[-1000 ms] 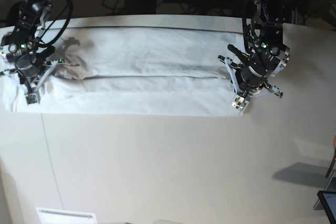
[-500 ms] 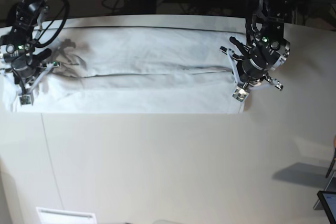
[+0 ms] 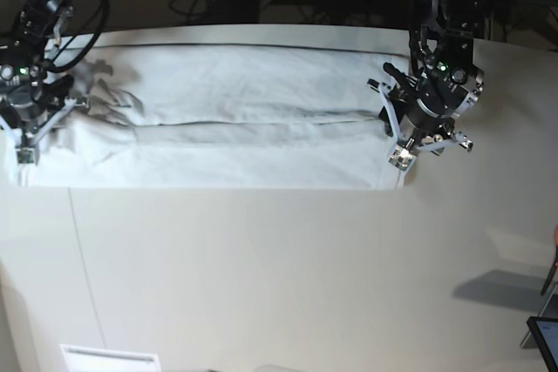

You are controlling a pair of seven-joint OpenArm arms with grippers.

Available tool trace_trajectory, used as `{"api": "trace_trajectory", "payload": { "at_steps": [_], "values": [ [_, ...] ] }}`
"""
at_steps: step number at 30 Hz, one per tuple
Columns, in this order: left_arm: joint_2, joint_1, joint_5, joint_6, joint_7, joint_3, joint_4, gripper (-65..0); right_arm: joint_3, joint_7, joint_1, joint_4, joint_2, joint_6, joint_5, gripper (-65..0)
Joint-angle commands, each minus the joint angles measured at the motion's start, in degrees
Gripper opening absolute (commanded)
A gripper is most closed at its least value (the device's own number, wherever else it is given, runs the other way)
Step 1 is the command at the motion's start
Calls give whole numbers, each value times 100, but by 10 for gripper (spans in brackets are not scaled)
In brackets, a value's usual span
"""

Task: Fold the T-shirt properly

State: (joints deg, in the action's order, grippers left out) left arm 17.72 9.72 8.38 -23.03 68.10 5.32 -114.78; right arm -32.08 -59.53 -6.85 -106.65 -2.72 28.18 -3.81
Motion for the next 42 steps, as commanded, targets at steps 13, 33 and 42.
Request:
{"api": "trace_trajectory", "payload": {
  "at_steps": [13,33,42],
  "values": [
    [-545,237,2094,-831,-1495,-2040,-227,-401,-929,111,259,-135,-93,-1,-10,-373],
    [-1591,686,-429,-796,-5935,-607,1645,-650,-1113,2080,505,823,373,1182,17,-646],
    [-1398,677,-535,-207,-6911,-616,3192,-650,-1421,2977,496,2379,338,1182,17,-647]
  ]
}}
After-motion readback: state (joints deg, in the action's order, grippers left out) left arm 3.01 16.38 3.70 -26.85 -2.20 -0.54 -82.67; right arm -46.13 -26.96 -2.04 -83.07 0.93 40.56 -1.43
